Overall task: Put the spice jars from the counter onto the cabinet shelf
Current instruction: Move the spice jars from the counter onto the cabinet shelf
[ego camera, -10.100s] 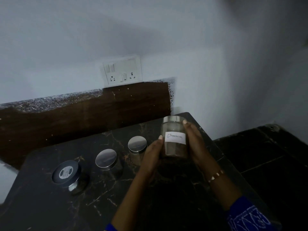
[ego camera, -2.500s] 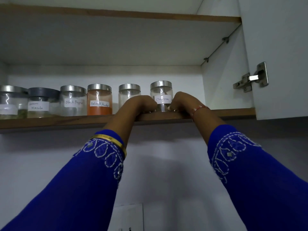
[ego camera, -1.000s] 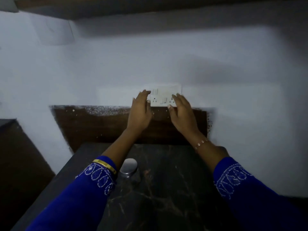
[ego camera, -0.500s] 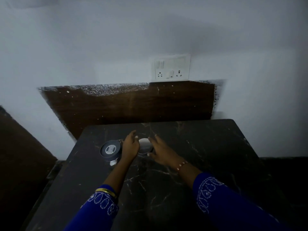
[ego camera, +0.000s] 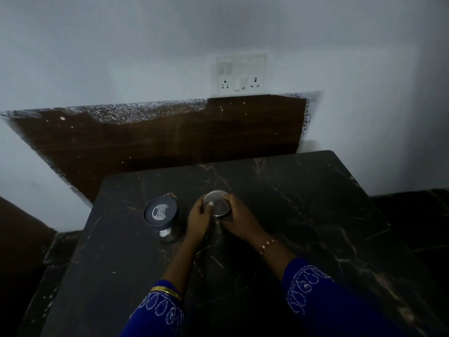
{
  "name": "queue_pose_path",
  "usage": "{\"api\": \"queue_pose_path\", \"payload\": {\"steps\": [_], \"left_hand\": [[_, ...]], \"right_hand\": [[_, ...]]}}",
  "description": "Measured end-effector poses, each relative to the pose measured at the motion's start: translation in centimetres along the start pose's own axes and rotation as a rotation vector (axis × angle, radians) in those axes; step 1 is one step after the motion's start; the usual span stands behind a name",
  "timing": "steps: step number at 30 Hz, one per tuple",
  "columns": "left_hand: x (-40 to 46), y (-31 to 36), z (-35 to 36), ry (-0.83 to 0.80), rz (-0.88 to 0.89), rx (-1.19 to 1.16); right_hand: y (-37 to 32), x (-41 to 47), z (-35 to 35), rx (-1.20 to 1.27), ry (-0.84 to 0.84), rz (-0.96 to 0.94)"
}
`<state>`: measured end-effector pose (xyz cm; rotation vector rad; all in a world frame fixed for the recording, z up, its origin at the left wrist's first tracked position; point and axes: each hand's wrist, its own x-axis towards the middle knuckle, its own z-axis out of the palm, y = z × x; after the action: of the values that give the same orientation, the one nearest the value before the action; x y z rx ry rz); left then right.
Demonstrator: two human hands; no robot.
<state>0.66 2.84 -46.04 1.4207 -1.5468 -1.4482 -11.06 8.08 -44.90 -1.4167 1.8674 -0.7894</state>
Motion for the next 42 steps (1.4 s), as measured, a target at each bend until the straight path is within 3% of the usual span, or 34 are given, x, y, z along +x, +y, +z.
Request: {"api": "queue_pose_path", "payload": {"steps": [8,13,18,23,27,29,32,36,39,42], "left_hand": [[-2.9,-1.3,0.7,0.032,0.036,-0.122],[-4.7,-1.8,0.8,0.095,-0.054,-0.215],[-6.1,-0.4,0.9,-0.107,-0.086,-0.183],[-8.5,3.9,2.8,-0.441,-0.168,-0.423],[-9.7,6.2,5.7,-0.508,-0.132,-0.464],[-9.9,6.7,7.0,-0.489,-0.041,-0.444],[-10.3,7.9,8.2,-0.305,0.098,-0.405],[-11.0,9.4,9.7,-0.118,0.227,-0.413],[-11.4,10.6,10.8,-0.061,0.272,-0.358],[-11.5,11.6,12.3,-0.094,0.220,-0.386]], "right_hand": [[1.5,-2.1,1.8,0.113,0.188,-0.061],[2.0,-3.6,0.7,0.267,0.176,0.006],[2.5,-6.5,-2.8,0.850,0.151,0.242],[3.3,-8.4,-6.5,1.202,0.194,0.143],[2.9,-8.2,-8.2,1.007,0.542,0.282],[2.8,-8.2,-9.6,0.896,0.603,0.271],[2.4,-8.7,-11.6,0.691,0.549,0.227],[1.7,-8.2,-13.6,0.761,0.471,0.244],[1.4,-9.0,-15.4,0.793,0.373,0.282],[2.1,-10.4,-16.8,0.935,0.299,0.186]]}}
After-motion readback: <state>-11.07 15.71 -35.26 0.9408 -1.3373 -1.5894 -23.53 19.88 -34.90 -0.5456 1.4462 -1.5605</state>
